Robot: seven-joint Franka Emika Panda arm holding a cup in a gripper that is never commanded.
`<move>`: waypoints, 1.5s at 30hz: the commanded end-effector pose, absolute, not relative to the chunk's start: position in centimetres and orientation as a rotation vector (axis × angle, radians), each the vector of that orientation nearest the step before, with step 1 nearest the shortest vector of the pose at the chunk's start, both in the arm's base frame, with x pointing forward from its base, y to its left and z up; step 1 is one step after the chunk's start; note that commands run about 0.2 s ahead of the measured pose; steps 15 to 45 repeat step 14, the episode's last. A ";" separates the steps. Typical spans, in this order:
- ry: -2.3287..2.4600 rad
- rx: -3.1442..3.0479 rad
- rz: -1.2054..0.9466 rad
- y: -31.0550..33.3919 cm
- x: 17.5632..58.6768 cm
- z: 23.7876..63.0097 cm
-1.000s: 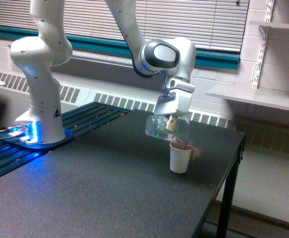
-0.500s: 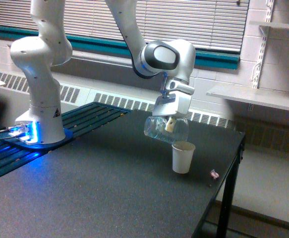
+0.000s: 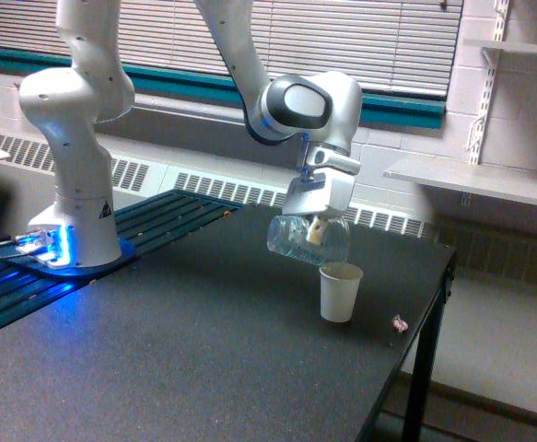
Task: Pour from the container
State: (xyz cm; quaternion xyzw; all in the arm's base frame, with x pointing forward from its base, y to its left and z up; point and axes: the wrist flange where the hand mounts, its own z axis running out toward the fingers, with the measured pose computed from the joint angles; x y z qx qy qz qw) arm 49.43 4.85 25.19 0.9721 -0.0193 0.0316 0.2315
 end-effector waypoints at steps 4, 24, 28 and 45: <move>-0.084 2.707 0.173 3.5 49.5 27.9; -0.141 2.757 0.240 1.7 48.3 29.8; -0.141 2.757 0.240 1.7 48.3 29.8; -0.141 2.757 0.240 1.7 48.3 29.8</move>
